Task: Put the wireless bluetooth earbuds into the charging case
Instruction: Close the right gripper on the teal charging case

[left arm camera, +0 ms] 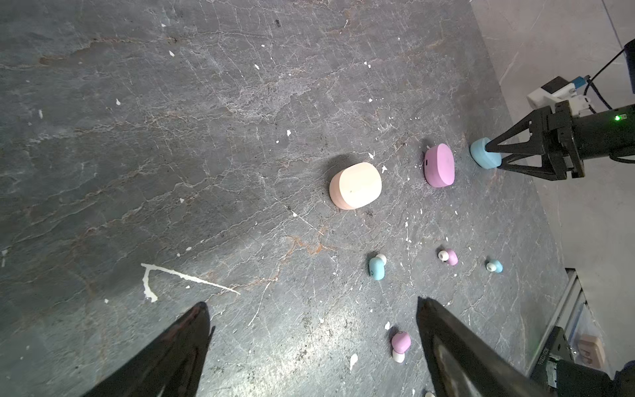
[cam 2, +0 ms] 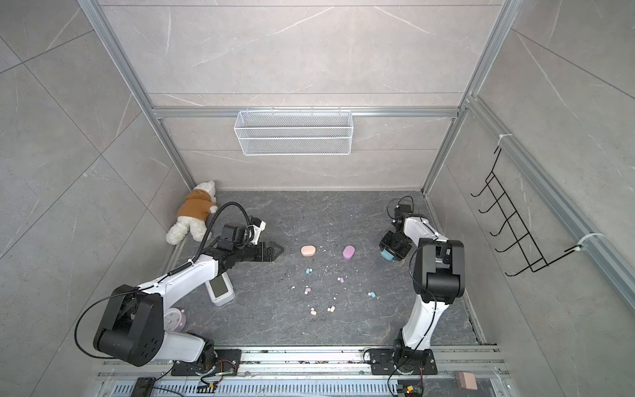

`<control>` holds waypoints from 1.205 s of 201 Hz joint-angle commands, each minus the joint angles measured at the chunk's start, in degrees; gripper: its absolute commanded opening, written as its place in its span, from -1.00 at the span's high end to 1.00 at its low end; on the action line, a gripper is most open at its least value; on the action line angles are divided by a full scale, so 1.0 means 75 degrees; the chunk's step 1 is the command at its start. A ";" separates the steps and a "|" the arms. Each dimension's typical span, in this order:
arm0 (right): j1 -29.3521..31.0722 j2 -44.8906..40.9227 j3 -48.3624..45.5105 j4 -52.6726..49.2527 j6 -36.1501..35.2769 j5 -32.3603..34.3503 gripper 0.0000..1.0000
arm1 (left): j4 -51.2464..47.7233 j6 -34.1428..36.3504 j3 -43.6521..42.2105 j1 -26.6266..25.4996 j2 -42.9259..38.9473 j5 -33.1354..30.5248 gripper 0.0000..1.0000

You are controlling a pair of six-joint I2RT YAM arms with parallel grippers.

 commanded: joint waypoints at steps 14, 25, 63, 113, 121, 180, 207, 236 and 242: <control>-0.0001 -0.0158 -0.0145 -0.0192 -0.0202 0.0050 -0.15 | -0.0405 0.0407 0.0396 -0.0203 -0.0304 -0.0333 -0.91; 0.0000 -0.0019 -0.0074 -0.0306 -0.0277 0.0215 -0.26 | -0.0423 0.0434 0.0415 -0.0255 -0.0287 -0.0336 -0.91; 0.0008 0.0186 0.0054 -0.0155 -0.0285 0.0120 -0.46 | -0.0418 0.0517 0.0354 -0.0340 -0.0383 -0.0397 -0.90; 0.0010 0.0423 0.0491 -0.0216 -0.0336 0.0144 -0.53 | -0.0397 0.0565 0.0305 -0.0364 -0.0443 -0.0428 -0.89; 0.0011 0.0475 0.0574 -0.0282 -0.0374 0.0153 -0.53 | -0.0397 0.0586 0.0313 -0.0364 -0.0433 -0.0433 -0.90; 0.0006 0.0505 0.0450 -0.0415 -0.0160 0.0068 -0.58 | -0.0397 0.0599 0.0351 -0.0398 -0.0317 -0.0448 -0.90; 0.0015 0.0414 0.0225 -0.0187 -0.0035 -0.0192 -0.61 | -0.0396 0.0611 0.0348 -0.0411 -0.0328 -0.0479 -0.90; 0.0006 0.0527 0.0390 -0.0291 0.0002 -0.0154 -0.62 | -0.0418 0.0611 0.0362 -0.0411 -0.0282 -0.0476 -0.90; 0.0011 0.0516 0.0388 -0.0291 0.0075 -0.0171 -0.64 | -0.0421 0.0614 0.0372 -0.0421 -0.0270 -0.0494 -0.90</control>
